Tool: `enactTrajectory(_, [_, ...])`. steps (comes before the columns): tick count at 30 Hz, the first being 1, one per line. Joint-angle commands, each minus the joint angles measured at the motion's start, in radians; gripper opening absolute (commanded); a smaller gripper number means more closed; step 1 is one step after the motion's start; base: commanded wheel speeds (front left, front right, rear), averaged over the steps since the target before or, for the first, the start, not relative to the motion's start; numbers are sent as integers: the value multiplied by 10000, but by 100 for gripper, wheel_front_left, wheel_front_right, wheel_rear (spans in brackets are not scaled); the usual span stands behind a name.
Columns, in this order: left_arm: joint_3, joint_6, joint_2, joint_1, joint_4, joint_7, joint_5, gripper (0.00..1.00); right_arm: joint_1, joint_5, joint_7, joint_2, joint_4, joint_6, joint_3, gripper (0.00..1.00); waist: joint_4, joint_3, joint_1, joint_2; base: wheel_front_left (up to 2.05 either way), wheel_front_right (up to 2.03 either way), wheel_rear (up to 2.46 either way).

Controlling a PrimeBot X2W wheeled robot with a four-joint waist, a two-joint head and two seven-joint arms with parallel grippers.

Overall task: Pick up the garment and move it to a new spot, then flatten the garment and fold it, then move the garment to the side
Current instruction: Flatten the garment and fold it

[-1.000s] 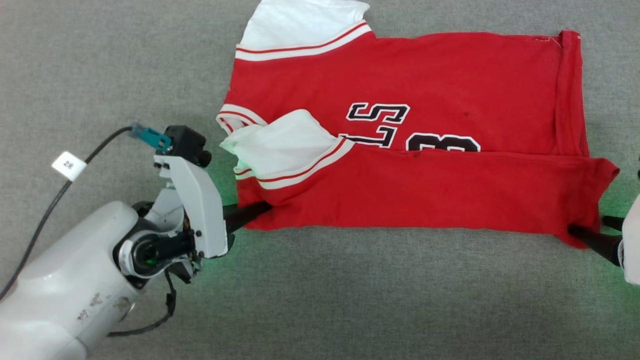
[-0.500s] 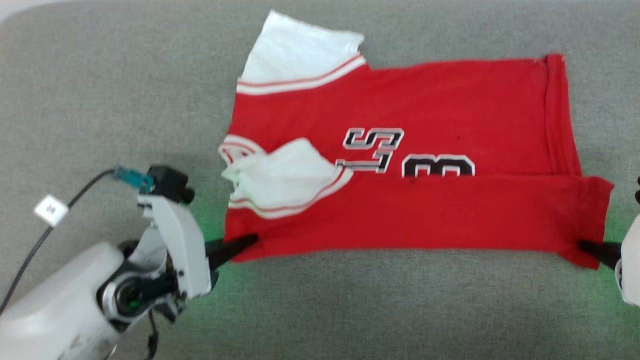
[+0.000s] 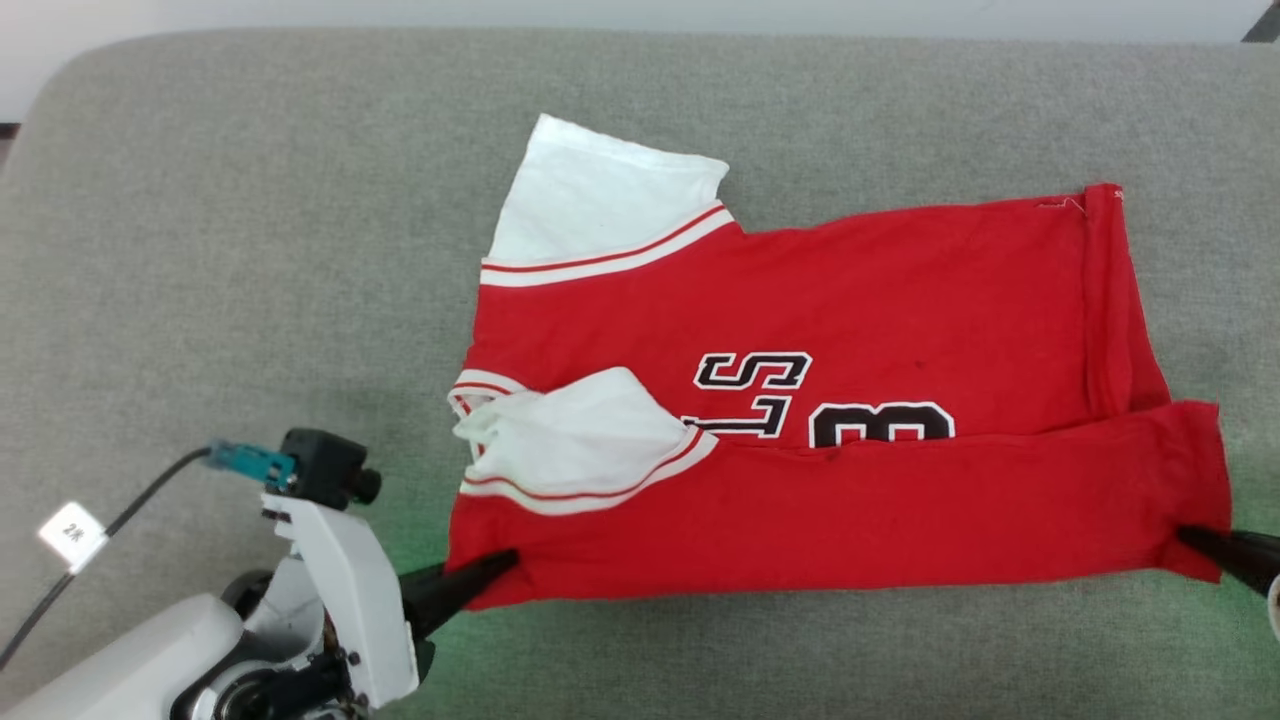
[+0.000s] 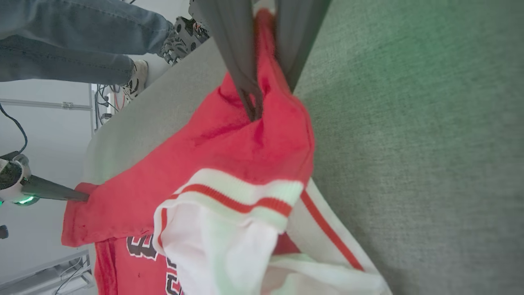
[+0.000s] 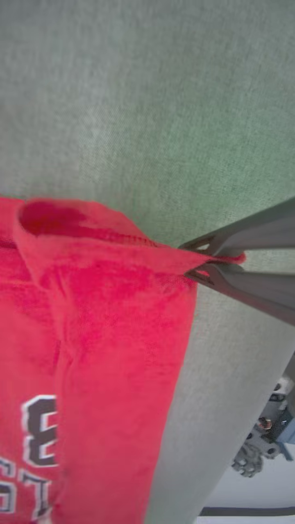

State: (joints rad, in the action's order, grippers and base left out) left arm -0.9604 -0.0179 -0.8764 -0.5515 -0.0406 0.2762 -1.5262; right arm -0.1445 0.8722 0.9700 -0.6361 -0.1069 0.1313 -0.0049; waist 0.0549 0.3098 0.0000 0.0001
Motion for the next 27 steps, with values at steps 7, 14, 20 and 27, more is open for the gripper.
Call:
enactTrajectory(7, [962, -55, -401, 728, -462, -1918, -57, 100, 256, -45, -1467, 613, -813, -8, -754, 100, 93, -327, 0, -1, 0, 0, 0])
enactTrajectory(14, [2008, -606, -114, 442, 400, -4138, 496, 100, -525, -1173, -5215, 1269, -629, -2, -571, 100, 218, -292, 0, -1, 0, 0, 0])
enactTrajectory(20, [2127, -537, 693, -1214, 2528, -4771, 1733, 100, -1194, -2221, -7997, 2085, -56, -5, -656, 100, -60, 120, 0, -1, 0, 0, 0])
enactTrajectory(27, [1863, -178, 1280, -3495, 4928, -4334, 2806, 100, -1500, -2759, -8926, 2753, -40, -3, -383, 100, -976, 637, 0, -1, 0, 0, 0])
